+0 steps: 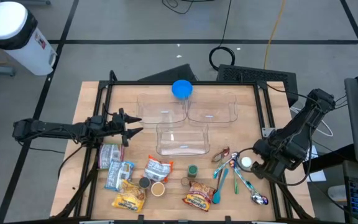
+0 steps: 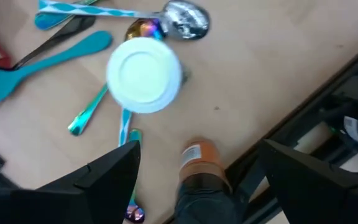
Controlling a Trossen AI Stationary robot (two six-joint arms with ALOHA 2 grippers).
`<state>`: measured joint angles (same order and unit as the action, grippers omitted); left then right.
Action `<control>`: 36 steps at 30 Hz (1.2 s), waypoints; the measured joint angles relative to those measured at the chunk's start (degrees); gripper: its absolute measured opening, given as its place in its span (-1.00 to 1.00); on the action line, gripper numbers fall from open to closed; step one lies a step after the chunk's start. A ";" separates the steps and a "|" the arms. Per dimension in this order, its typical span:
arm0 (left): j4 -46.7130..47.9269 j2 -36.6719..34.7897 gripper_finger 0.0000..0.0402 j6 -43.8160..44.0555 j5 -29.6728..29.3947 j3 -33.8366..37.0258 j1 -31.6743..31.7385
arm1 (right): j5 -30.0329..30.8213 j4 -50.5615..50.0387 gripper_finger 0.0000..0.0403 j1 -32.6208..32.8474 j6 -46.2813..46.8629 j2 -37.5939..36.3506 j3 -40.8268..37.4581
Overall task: Pick & Place Food Item
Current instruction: Put the black seasoning bottle into the top right transparent bin
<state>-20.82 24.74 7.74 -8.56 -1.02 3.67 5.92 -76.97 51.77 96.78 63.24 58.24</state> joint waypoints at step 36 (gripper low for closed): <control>-0.02 -0.01 0.20 0.01 0.00 0.00 -0.01 | 0.01 7.46 0.59 0.07 -2.74 -0.68 0.00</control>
<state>-20.84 24.73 7.75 -8.56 -1.02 3.66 5.93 -69.52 51.83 94.04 62.57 58.24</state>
